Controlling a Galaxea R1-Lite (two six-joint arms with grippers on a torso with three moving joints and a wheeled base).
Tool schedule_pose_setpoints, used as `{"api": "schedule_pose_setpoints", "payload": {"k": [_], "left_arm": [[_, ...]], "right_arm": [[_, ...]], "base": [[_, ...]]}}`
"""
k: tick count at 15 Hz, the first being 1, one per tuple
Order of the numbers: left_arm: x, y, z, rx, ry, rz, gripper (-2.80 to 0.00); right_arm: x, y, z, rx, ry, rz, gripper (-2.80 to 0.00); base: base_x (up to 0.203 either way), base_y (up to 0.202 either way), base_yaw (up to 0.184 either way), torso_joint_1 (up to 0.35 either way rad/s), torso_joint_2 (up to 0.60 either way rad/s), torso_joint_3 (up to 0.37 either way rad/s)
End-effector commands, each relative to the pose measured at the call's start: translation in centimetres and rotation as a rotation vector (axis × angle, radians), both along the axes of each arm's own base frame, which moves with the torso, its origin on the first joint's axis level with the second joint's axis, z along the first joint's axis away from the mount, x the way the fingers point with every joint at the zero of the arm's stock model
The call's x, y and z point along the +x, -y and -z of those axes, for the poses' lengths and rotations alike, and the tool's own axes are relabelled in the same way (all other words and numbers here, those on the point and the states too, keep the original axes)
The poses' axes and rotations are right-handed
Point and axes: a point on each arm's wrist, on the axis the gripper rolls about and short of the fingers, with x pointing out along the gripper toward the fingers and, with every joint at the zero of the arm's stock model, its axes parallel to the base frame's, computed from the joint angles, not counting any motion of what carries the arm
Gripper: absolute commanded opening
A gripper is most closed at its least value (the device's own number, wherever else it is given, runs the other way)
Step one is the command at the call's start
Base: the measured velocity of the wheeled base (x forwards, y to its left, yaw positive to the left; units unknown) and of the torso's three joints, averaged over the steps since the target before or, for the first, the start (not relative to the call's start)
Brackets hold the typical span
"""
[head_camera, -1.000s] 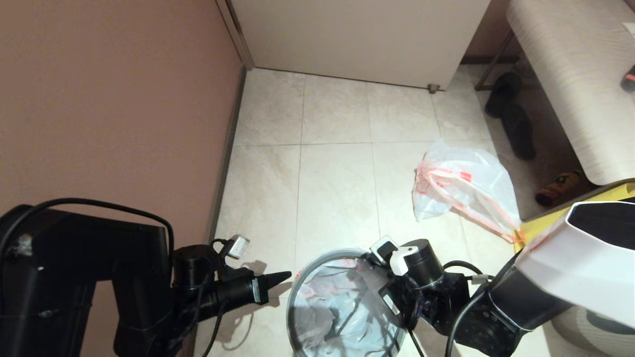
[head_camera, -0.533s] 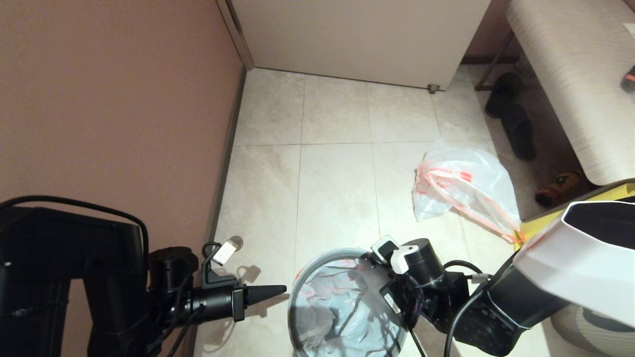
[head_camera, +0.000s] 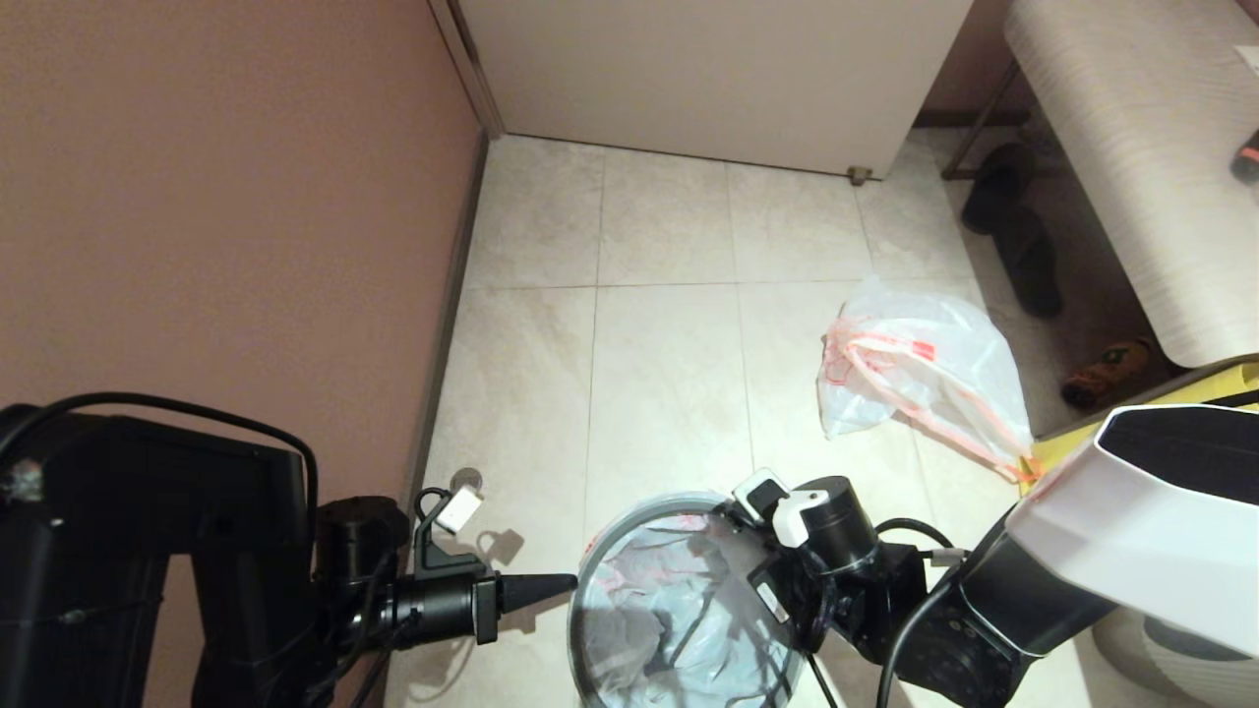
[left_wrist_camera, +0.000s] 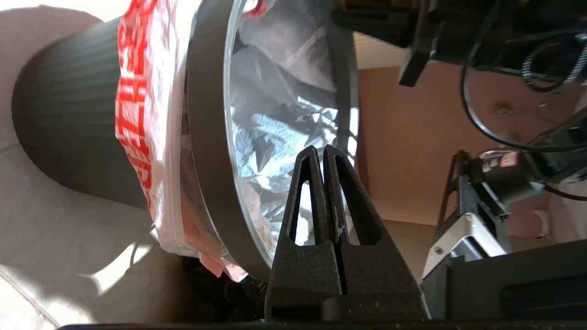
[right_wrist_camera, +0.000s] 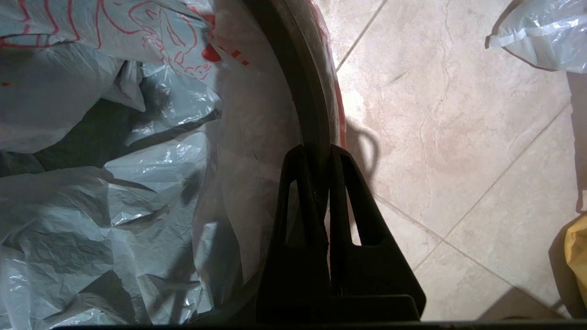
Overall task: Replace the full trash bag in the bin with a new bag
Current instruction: Place the trash can ring on the trash can
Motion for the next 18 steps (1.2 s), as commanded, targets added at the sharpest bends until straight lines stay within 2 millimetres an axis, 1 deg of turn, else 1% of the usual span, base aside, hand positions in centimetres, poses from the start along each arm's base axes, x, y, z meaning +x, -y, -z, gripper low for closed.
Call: {"api": "schedule_pose_setpoints", "payload": {"k": [1,5,7,9,14,17,18], "left_arm": [[0.0,0.6,0.6,0.009,0.028,0.012,-2.8],[0.1,2.2,3.1,0.157,0.073,-0.073,-2.8],[-0.1,2.7,4.3,0.252,0.099,-0.079,-2.8],[0.1,3.0,4.9,0.327,0.12,-0.099,-2.8],[0.5,3.6,5.2,0.365,0.131,-0.128,-2.8],[0.4,3.5,4.5,0.337,0.154,-0.123,-2.8],[0.2,3.4,4.2,0.302,0.173,-0.101,-2.8]], "right_arm": [[0.0,-0.1,0.3,-0.003,-0.003,-0.004,-2.8],[0.0,-0.2,0.4,-0.004,-0.003,-0.01,-2.8],[0.0,-0.2,0.4,-0.004,-0.005,-0.009,-2.8],[0.0,-0.1,0.4,-0.003,-0.004,-0.008,-2.8],[0.3,0.3,0.4,-0.011,-0.004,0.004,-2.8],[0.6,0.6,0.3,-0.006,-0.001,0.015,-2.8],[0.7,0.8,0.4,-0.008,-0.003,0.021,-2.8]], "base": [[0.0,0.0,0.0,0.0,0.0,0.0],[0.0,0.0,0.0,0.0,0.0,0.0],[0.0,0.0,0.0,0.0,0.0,0.0],[0.0,0.0,0.0,0.0,0.0,0.0],[0.0,0.0,0.0,0.0,0.0,0.0],[0.0,0.0,0.0,0.0,0.0,0.0],[0.0,0.0,0.0,0.0,0.0,0.0]]}}
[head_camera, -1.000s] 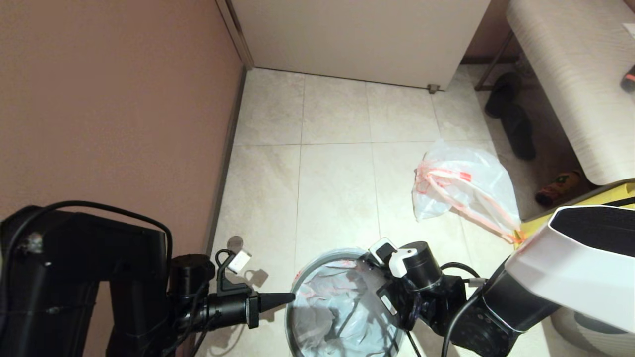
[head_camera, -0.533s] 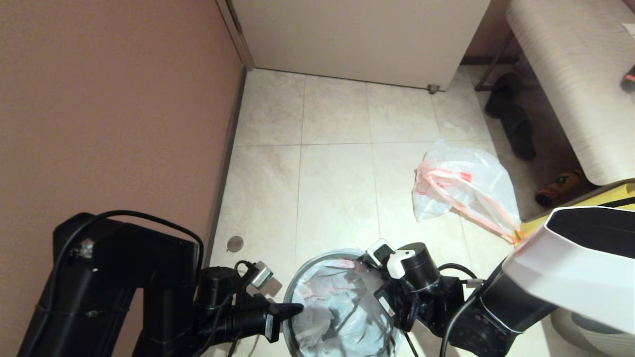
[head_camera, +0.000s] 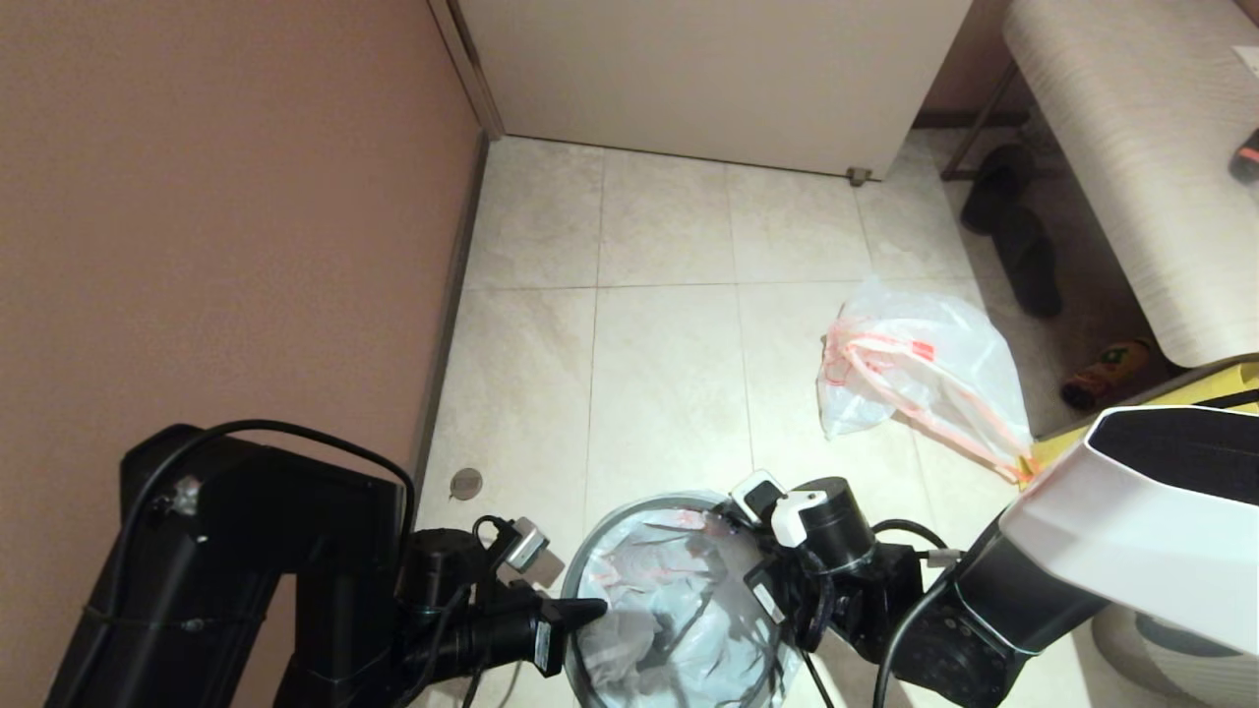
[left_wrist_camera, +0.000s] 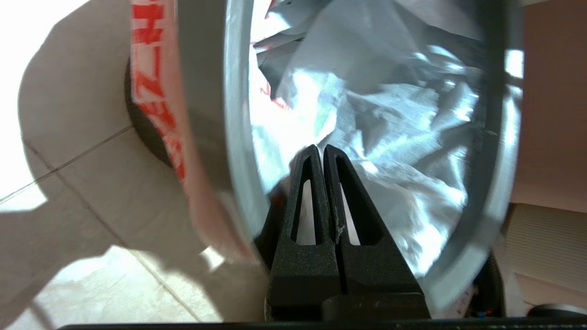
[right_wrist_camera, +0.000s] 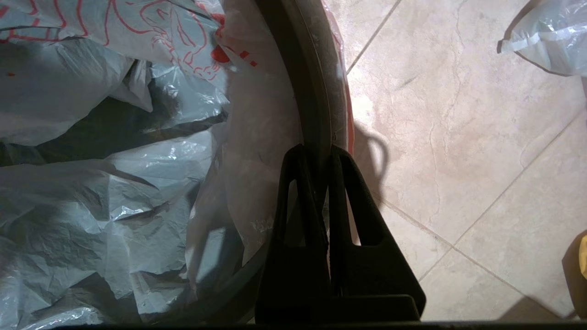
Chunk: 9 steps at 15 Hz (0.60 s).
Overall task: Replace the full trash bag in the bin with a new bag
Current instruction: Place the trash can ring on the trash can
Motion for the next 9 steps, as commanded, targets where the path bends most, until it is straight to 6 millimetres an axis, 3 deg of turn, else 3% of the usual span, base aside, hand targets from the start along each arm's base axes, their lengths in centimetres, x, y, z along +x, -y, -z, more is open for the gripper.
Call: {"api": "schedule_pose_setpoints", "payload": {"k": [1,6,9], "left_arm": [[-0.2,-0.4,-0.5,-0.048,0.033,0.032,-2.8],[-0.1,-0.4,-0.8,-0.07,0.028,0.041,-2.8],[0.1,-1.3,-2.3,-0.133,0.028,0.055,-2.8]], "right_arm": [[0.1,0.2,0.0,-0.002,0.003,0.006,-2.8],[0.2,0.5,0.1,0.005,0.006,0.019,-2.8],[0.8,0.2,1.8,-0.01,0.008,0.016,-2.8]], "base": [[0.0,0.0,0.0,0.0,0.0,0.0],[0.0,0.0,0.0,0.0,0.0,0.0],[0.0,0.0,0.0,0.0,0.0,0.0]]}}
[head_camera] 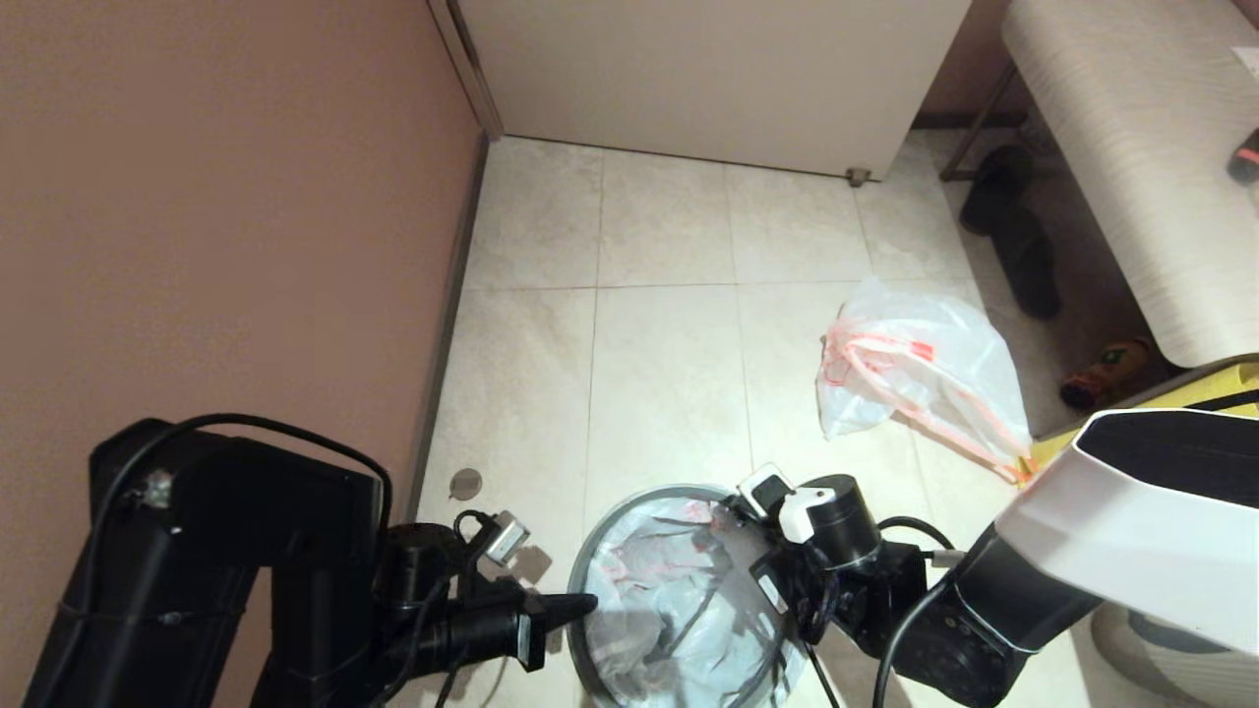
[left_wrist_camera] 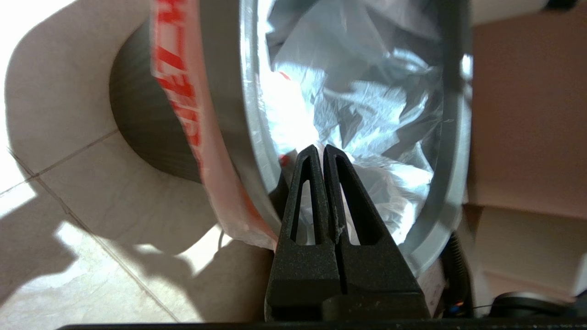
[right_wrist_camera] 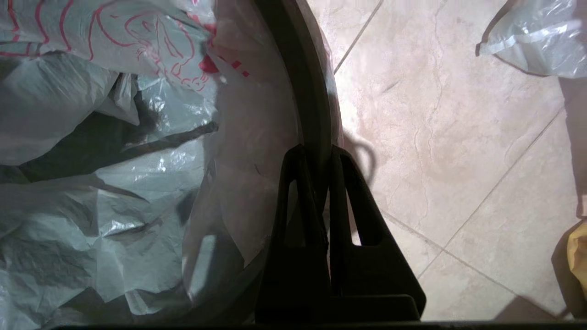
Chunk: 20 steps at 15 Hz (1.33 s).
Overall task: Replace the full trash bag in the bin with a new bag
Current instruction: Place the trash can ring on the trash can
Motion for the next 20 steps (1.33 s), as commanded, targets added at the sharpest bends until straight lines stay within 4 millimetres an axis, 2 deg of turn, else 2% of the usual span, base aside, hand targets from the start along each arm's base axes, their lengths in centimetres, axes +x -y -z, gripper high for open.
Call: {"api": "schedule_pose_setpoints", "payload": {"k": [1,3,6,11,13,15,20], "left_arm": [[0.2,-0.3,-1.3,-0.056,0.044,0.026,-2.8],[0.2,-0.5,-1.4,-0.058,0.044,0.025,-2.8],[0.1,-1.2,-1.8,-0.095,0.04,0.068,-2.8],[-0.5,-4.1,-2.5,-0.206,0.013,0.188,-2.8],[-0.7,-4.1,-2.6,-0.213,0.006,0.2,-2.8],[-0.7,-4.1,-2.6,-0.213,0.006,0.2,-2.8],[-0.7,-4.1,-2.6,-0.212,0.008,0.201,-2.8]], "right_arm": [[0.3,-0.1,1.6,-0.019,-0.014,-0.003,-2.8],[0.4,0.0,1.9,-0.021,-0.013,-0.001,-2.8],[-0.3,0.0,1.4,-0.021,-0.01,-0.01,-2.8],[-2.1,1.4,-1.3,-0.001,0.019,-0.003,-2.8],[-2.5,1.6,-1.7,0.006,0.022,0.001,-2.8],[-2.8,1.5,-1.5,0.003,0.014,-0.002,-2.8],[-2.6,0.9,1.2,-0.043,-0.038,0.0,-2.8]], "base": [[0.0,0.0,0.0,0.0,0.0,0.0],[0.0,0.0,0.0,0.0,0.0,0.0],[0.0,0.0,0.0,0.0,0.0,0.0],[0.0,0.0,0.0,0.0,0.0,0.0],[0.0,0.0,0.0,0.0,0.0,0.0],[0.0,0.0,0.0,0.0,0.0,0.0],[0.0,0.0,0.0,0.0,0.0,0.0]]}}
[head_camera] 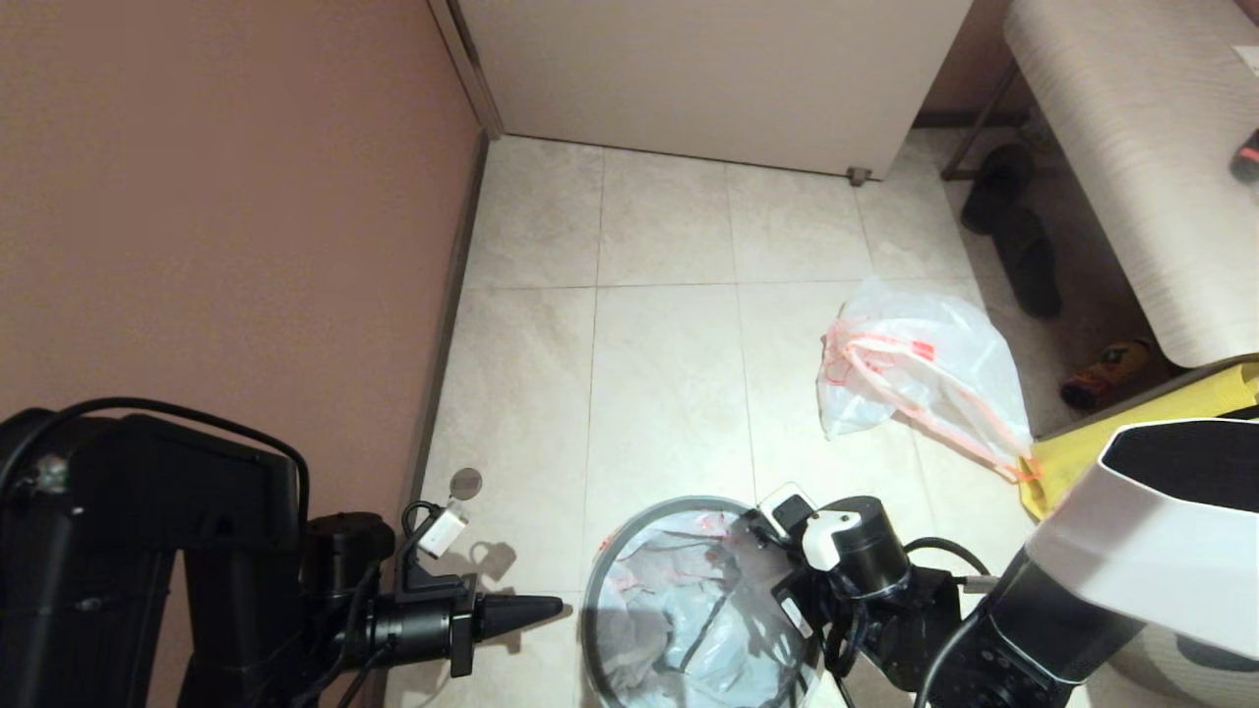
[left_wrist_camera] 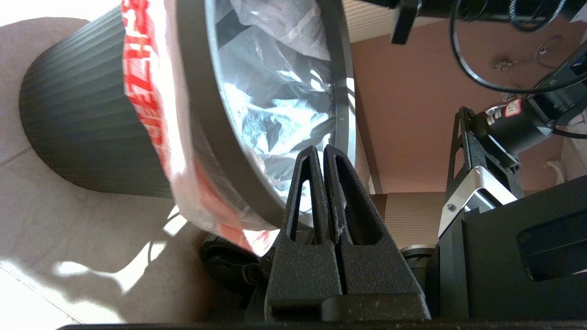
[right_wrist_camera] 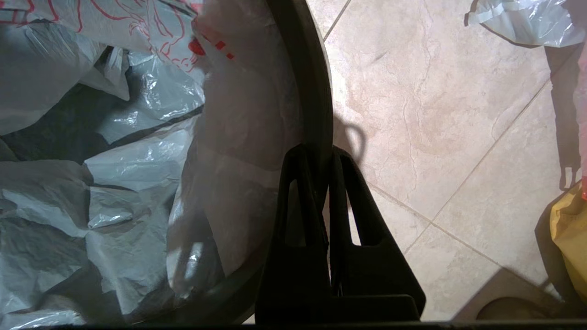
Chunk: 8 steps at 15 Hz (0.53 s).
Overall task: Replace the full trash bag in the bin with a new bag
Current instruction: Place the trash can ring on the trash can
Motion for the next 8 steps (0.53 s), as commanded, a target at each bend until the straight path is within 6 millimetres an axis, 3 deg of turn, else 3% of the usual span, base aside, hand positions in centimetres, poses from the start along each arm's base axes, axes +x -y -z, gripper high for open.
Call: {"api": "schedule_pose_setpoints", "payload": {"k": [1,4,8], "left_arm": [[0.2,0.0,-0.5,-0.009,0.048,0.006,-2.8],[0.1,0.0,-0.5,-0.008,0.047,0.005,-2.8],[0.1,0.0,-0.5,-0.009,0.049,0.006,-2.8]], "right_arm": [[0.3,-0.2,1.4,-0.024,-0.024,0.002,-2.8],[1.8,-0.2,2.6,-0.043,-0.028,0.013,-2.8],[2.0,-0.5,2.9,-0.072,-0.024,-0.008,-2.8]], "base": [[0.0,0.0,0.0,0.0,0.0,0.0],[0.0,0.0,0.0,0.0,0.0,0.0],[0.0,0.0,0.0,0.0,0.0,0.0]]}}
